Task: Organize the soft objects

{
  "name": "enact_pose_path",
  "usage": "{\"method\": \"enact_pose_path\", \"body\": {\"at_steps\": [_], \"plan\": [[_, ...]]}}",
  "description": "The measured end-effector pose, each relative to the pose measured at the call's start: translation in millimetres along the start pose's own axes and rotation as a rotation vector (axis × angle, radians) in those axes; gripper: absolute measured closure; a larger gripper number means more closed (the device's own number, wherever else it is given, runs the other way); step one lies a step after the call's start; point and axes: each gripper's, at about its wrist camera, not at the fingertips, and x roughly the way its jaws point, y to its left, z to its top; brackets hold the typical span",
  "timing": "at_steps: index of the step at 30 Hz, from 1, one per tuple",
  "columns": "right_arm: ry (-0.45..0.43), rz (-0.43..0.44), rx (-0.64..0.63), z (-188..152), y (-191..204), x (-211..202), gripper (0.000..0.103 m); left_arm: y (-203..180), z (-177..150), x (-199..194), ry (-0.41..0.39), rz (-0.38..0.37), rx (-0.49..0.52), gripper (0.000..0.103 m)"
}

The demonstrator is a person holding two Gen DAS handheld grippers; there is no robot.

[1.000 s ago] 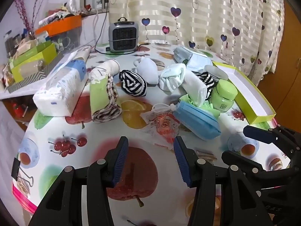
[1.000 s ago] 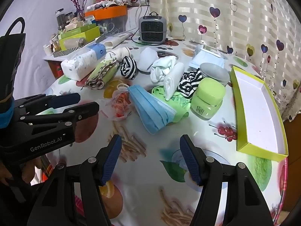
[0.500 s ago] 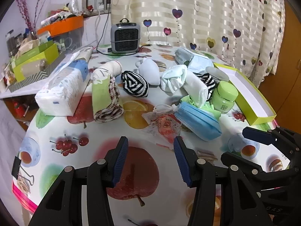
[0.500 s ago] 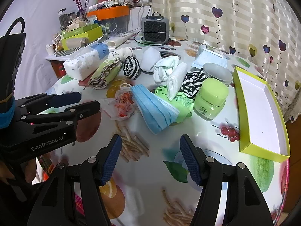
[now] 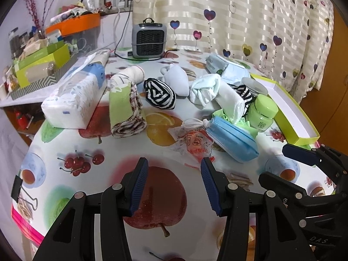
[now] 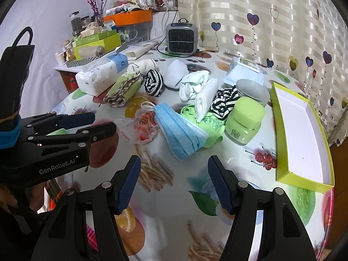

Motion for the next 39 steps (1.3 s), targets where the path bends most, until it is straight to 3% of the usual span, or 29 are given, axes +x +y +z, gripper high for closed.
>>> {"method": "enact_pose_path", "body": {"at_steps": [39], "plan": [[0.006, 0.042, -0.019, 1.6, 5.6, 6.0, 0.038, 4.2, 3.9, 2.6, -0.006, 0.005, -0.002, 0.054]]}}
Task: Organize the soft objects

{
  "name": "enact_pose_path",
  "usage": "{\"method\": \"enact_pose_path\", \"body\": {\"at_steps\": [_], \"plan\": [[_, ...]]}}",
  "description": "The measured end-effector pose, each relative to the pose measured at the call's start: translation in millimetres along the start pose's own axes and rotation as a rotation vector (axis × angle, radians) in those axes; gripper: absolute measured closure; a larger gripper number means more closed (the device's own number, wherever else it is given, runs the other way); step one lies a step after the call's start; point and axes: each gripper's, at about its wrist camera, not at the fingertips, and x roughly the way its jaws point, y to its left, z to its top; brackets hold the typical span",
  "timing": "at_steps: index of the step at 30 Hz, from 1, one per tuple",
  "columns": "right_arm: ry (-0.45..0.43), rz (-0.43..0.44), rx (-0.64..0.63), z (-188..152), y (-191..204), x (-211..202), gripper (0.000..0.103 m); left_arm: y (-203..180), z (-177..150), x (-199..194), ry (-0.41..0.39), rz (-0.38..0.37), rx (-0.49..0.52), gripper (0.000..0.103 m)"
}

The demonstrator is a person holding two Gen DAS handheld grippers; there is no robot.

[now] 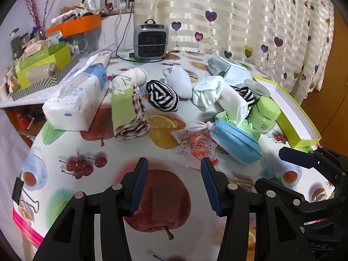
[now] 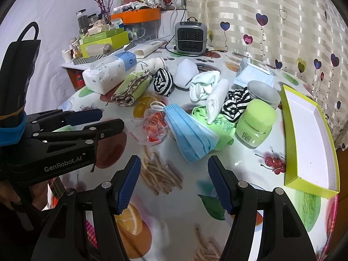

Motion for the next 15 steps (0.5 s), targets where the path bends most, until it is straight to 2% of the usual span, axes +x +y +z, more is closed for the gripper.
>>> {"method": "enact_pose_path", "body": {"at_steps": [15], "plan": [[-0.007, 0.007, -0.002, -0.5, -1.3, 0.3, 0.038, 0.6, -0.6, -0.1, 0.002, 0.011, 0.006, 0.054]]}}
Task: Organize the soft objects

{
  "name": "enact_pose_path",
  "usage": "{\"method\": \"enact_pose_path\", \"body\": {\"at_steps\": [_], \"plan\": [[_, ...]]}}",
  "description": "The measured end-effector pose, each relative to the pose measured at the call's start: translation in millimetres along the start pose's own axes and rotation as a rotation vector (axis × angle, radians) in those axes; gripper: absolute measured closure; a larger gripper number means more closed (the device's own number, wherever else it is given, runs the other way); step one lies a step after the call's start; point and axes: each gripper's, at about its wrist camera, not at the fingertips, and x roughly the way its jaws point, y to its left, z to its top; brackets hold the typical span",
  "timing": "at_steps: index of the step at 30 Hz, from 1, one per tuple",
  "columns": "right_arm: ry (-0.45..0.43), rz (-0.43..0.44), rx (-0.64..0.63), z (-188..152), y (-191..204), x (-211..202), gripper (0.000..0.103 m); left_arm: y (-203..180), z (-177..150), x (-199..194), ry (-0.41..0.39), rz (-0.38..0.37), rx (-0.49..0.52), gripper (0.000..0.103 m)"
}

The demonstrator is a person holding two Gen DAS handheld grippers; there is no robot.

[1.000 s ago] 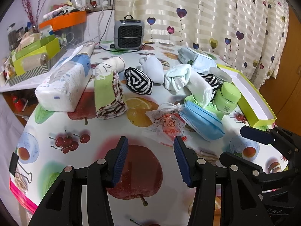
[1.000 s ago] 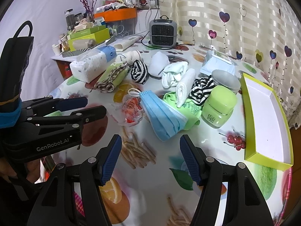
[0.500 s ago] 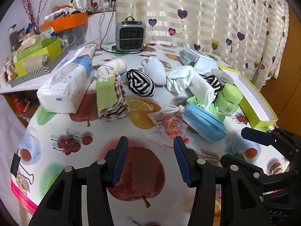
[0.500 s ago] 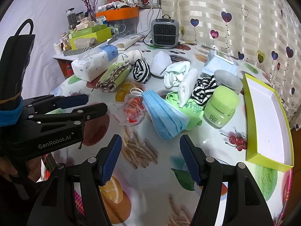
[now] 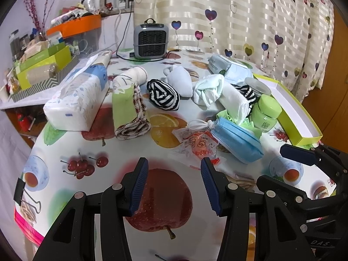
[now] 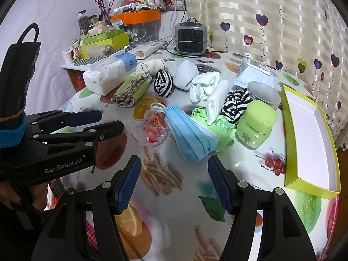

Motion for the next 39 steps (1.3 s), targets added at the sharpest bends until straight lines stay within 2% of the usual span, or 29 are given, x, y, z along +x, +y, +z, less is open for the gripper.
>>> {"method": "enact_pose_path", "body": {"at_steps": [21, 39], "plan": [[-0.025, -0.014, -0.017, 1.5, -4.1, 0.0, 0.038, -5.5, -5.3, 4.3, 0.017, -0.011, 0.009, 0.054], [0.013, 0.012, -0.004, 2.6, -4.1, 12.7, 0.038, -4.6, 0.6, 9.0, 0.040, -0.027, 0.002, 0.054]]}}
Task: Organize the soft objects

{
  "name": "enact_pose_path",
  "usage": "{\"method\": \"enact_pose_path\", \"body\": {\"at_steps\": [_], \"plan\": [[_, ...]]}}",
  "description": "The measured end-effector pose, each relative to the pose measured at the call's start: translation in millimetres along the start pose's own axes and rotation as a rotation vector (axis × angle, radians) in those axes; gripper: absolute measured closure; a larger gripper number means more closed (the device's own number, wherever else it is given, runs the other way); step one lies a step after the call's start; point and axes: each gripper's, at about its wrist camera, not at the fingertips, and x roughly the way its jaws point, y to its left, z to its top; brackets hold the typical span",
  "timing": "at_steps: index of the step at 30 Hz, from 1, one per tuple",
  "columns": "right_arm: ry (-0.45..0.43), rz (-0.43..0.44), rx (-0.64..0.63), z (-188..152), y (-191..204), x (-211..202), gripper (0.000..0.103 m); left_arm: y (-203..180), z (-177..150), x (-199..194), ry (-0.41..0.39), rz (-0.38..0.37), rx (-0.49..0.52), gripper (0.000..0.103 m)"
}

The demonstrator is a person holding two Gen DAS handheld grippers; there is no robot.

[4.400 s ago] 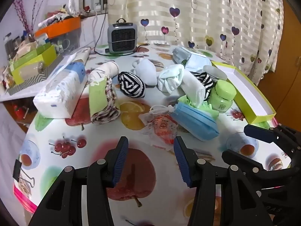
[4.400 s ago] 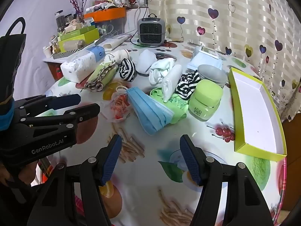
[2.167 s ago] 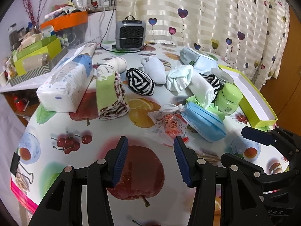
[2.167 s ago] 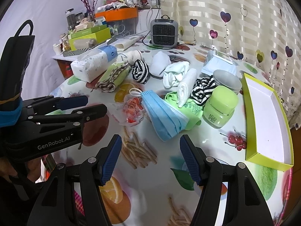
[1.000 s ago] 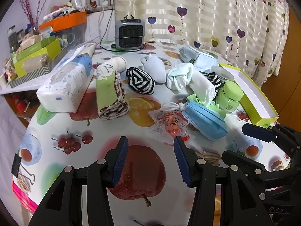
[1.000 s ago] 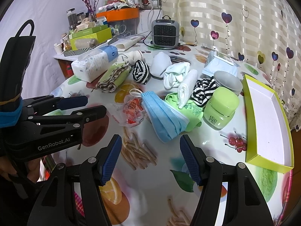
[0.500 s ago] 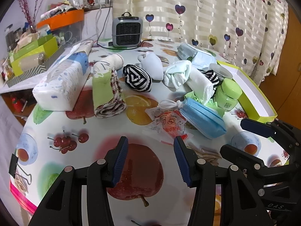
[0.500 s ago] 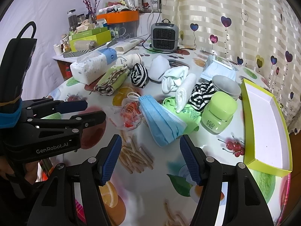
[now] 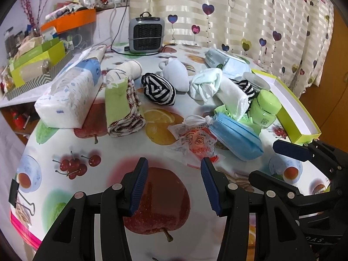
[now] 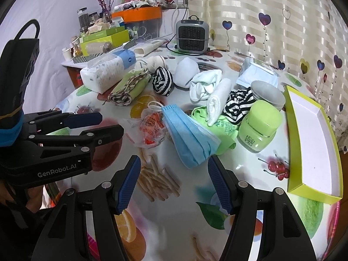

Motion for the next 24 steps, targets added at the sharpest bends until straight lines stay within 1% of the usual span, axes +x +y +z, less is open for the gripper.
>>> {"method": "enact_pose_path", "body": {"at_steps": [15, 24], "plan": [[0.003, 0.003, -0.008, 3.2, 0.3, 4.1, 0.038, 4.1, 2.8, 5.1, 0.006, -0.006, -0.011, 0.054], [-0.002, 0.006, 0.011, 8.0, -4.8, 7.4, 0.038, 4.8, 3.7, 6.6, 0.005, -0.010, -0.020, 0.054]]}}
